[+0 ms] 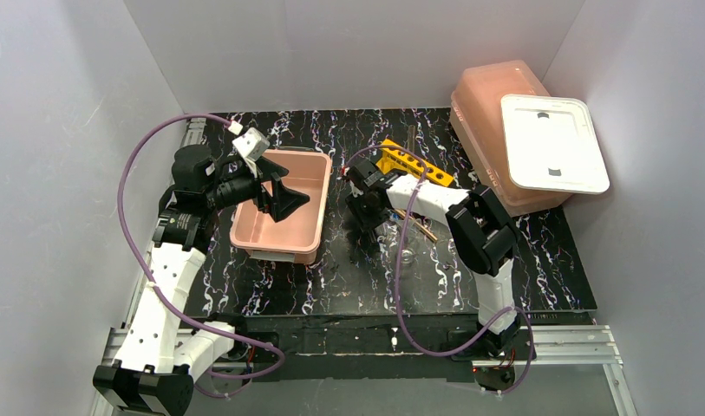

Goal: Organize the chemistry lab equipment

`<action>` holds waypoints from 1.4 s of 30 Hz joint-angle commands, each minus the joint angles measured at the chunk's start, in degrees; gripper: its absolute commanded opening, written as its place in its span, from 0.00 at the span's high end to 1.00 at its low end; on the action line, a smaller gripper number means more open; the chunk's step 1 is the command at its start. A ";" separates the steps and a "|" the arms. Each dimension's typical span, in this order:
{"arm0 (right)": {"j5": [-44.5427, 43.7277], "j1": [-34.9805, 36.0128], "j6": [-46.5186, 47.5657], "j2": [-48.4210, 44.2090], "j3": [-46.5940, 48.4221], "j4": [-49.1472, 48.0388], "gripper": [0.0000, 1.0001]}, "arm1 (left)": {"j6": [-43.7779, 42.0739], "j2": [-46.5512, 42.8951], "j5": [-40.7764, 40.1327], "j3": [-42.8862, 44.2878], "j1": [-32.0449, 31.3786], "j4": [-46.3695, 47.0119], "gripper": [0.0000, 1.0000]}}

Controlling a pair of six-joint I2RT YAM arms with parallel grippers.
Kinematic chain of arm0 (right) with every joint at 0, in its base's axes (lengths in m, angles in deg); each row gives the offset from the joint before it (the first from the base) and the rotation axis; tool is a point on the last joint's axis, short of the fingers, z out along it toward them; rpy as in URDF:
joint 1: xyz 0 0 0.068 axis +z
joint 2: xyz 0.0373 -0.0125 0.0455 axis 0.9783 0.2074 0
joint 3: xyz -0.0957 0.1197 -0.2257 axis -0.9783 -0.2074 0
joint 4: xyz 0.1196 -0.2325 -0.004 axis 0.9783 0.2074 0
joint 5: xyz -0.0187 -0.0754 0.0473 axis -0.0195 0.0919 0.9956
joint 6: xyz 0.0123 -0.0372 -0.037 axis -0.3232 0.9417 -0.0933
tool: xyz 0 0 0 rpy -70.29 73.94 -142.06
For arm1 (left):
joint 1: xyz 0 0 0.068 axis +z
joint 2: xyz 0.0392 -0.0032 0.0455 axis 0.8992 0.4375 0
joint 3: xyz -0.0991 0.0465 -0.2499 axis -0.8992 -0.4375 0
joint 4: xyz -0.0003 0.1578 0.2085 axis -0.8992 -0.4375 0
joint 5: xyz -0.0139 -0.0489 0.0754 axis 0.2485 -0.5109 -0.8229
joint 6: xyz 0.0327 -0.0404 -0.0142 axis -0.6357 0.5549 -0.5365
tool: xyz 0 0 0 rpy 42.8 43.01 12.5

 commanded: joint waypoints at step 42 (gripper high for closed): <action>0.06 -2.22 -0.05 -6.77 7.42 0.71 0.99 | 1.45 -3.14 0.99 0.62 -0.28 3.01 0.02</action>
